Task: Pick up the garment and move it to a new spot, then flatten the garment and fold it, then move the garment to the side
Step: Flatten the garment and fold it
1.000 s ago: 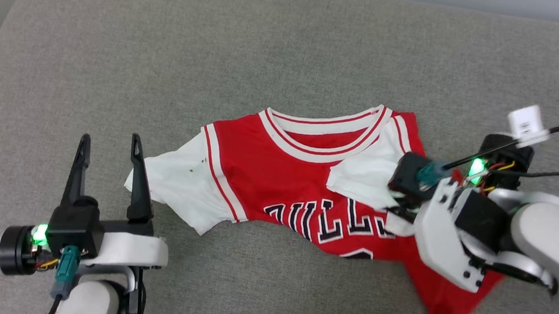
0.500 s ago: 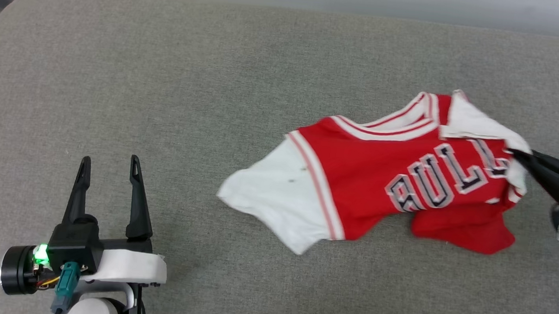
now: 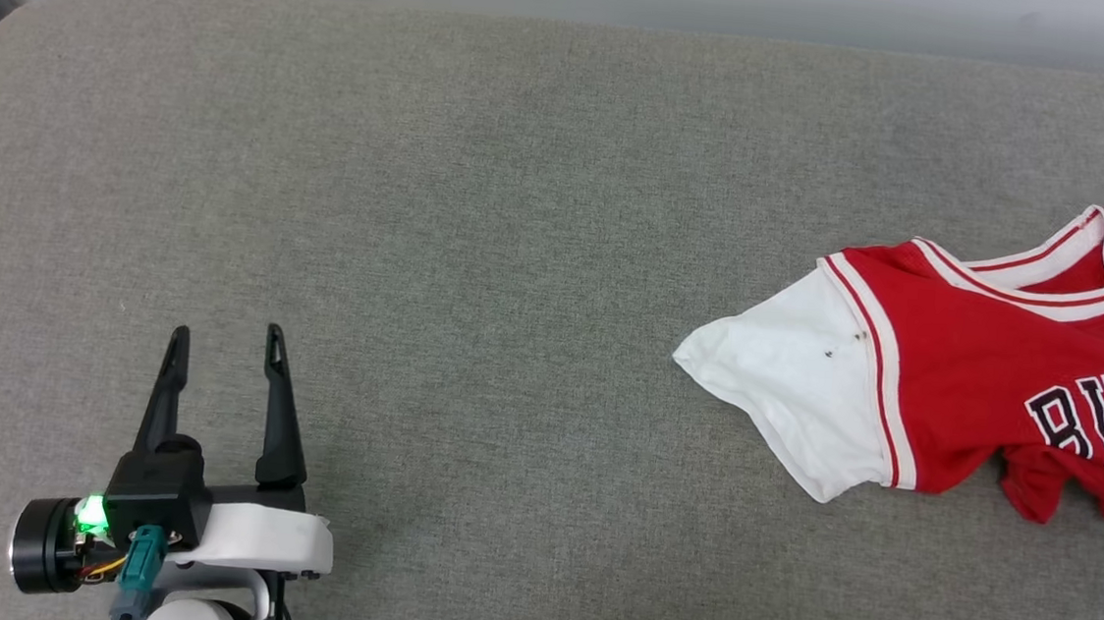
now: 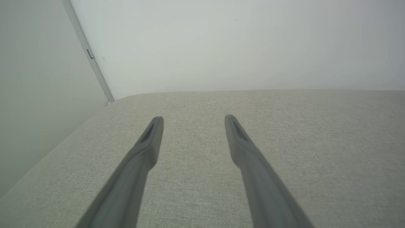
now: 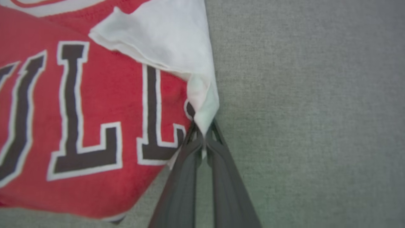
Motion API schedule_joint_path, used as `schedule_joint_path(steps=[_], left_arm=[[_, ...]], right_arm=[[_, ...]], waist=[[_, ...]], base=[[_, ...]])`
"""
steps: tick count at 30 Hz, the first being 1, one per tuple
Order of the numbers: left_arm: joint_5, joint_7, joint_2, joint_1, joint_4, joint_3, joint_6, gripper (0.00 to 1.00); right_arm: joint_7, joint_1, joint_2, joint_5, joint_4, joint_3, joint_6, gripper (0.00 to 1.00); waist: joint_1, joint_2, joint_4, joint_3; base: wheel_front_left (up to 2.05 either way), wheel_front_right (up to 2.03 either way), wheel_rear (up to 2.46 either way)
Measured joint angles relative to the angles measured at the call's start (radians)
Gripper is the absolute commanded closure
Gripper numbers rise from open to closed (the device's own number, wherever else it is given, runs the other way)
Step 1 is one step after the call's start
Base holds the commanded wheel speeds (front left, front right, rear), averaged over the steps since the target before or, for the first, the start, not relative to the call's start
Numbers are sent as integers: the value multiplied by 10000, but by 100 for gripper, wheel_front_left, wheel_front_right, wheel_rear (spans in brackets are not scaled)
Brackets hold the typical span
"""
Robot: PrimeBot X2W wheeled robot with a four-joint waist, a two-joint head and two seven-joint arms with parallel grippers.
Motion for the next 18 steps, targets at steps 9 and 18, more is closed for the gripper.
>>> schedule_joint_path(steps=[9,18], left_arm=[[134,0,-123,181,165,326,-219,0],[453,0,-105,384,58,535,-368,0]], right_arm=[[-1110,19,420,-1258,221,-790,-2,0],[-2738,410,869,-3768,-1718,-3210,-2,0]], waist=[[0,0,-208,-215],[0,0,-657,-652]], base=[[0,0,0],[0,0,0]])
